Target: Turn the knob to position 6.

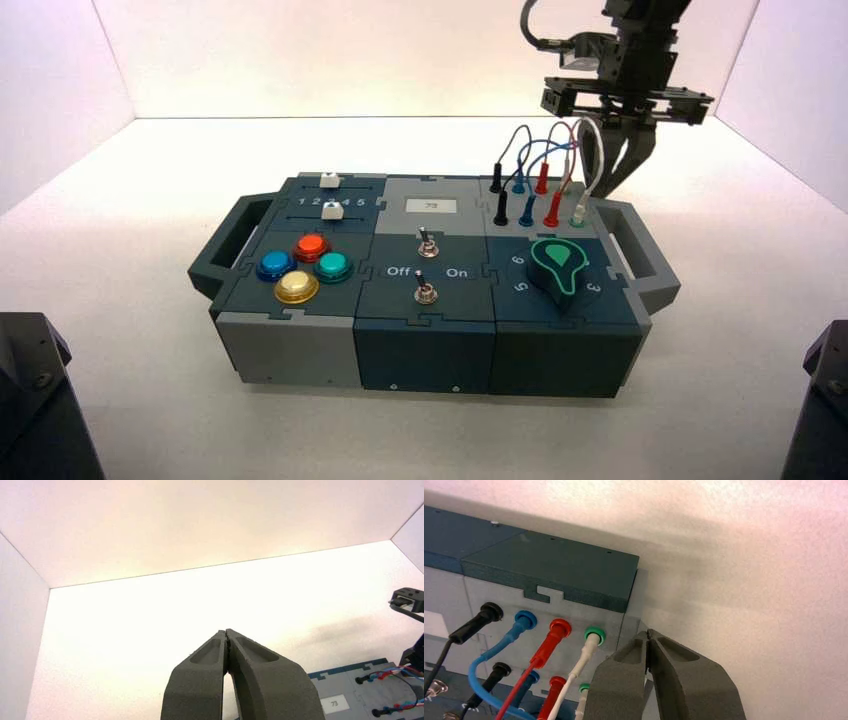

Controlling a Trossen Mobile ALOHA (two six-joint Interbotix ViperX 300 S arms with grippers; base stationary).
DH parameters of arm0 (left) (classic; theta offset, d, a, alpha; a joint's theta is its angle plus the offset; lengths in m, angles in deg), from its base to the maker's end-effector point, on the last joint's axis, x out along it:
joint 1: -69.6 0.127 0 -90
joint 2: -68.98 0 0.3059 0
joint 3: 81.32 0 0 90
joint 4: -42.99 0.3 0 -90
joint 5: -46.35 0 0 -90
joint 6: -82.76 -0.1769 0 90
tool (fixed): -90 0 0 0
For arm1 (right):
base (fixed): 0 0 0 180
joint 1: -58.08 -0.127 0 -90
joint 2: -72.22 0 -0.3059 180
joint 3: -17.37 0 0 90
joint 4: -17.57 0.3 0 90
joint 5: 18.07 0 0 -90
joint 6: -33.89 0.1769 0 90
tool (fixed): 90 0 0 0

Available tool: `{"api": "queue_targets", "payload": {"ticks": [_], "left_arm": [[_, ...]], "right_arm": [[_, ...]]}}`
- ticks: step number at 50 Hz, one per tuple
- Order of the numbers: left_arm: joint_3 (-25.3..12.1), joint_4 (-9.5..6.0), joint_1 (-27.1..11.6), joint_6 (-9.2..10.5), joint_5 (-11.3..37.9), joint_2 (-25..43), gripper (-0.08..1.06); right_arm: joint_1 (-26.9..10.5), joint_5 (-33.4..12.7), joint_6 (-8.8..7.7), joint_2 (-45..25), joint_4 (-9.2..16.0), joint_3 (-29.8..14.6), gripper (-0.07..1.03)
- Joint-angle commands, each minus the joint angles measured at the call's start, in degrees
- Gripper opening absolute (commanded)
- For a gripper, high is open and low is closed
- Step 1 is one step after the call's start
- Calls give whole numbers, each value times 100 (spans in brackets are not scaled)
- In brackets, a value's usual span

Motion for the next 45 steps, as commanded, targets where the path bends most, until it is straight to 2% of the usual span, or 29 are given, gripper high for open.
{"api": "queue_targets", "payload": {"ticks": [1,6,13,15,16,19,24,32,40,45], "left_arm": [[-132,9,26,-35,-26,-9,-3],[-123,9,26,-35,-26,-18,-3],[-123,9,18,-35,-26,0,-3],[-123,9,26,-35,-26,9,-3],[-123,9,26,-35,-18,9,-3],[-105,9,18,-35,-18,9,-3],[-62,9,26,-35,9,9,-3],[9,18,26,-35,44,9,-3],[35,9,26,-35,44,0,-3],[35,9,18,-35,44,-9,-3]], "right_arm": [[-114,26,26,202,-26,-167,-2],[-79,53,123,360,-272,-114,-2],[-62,70,378,633,-765,-158,-2],[-62,62,431,677,-826,-185,-2],[-62,35,492,791,-949,-229,-2],[-62,-35,527,958,-1028,-264,-2],[-62,-193,536,1371,-1037,-220,-2],[-62,-431,536,2241,-1020,123,-2],[-88,-686,536,3199,-773,589,-2],[-114,-765,536,3727,-501,870,-2]]}}
